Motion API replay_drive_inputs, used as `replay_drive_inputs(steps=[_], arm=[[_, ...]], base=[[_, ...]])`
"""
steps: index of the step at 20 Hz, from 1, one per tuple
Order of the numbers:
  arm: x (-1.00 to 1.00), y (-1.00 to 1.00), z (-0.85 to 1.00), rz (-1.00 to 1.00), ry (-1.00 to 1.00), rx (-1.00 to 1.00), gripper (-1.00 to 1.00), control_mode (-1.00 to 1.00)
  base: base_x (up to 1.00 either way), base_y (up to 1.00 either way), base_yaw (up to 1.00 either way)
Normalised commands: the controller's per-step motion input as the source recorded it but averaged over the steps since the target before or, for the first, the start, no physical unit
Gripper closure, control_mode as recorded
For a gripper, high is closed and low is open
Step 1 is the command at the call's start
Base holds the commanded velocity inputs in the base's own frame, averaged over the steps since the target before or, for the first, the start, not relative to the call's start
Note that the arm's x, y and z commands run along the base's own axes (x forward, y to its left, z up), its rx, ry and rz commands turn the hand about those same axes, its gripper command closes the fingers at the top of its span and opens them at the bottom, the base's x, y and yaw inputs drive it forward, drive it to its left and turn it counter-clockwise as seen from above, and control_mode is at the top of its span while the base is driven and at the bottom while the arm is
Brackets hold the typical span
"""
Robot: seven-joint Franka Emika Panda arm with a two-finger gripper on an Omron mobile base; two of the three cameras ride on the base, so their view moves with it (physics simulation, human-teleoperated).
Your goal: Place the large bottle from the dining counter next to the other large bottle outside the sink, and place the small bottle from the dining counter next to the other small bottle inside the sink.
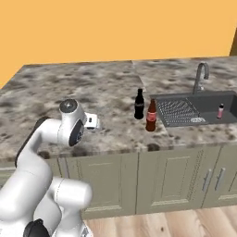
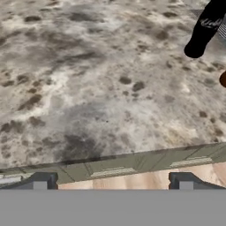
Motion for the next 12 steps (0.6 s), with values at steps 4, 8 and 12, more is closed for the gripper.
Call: replay_drive_inputs(steps=[4, 8, 12], arm=[[0.00, 0.00, 0.00, 0.00, 0.00, 0.00, -1.00, 1.00], [0.00, 0.00, 0.00, 0.00, 0.00, 0.00, -1.00, 1.00], [0.00, 0.00, 0.00, 0.00, 0.00, 0.00, -1.00, 1.00]], base=[[-0.02, 0.70, 0.36], [0.00, 0.97, 0.27], [0.06, 1.00, 0.22]])
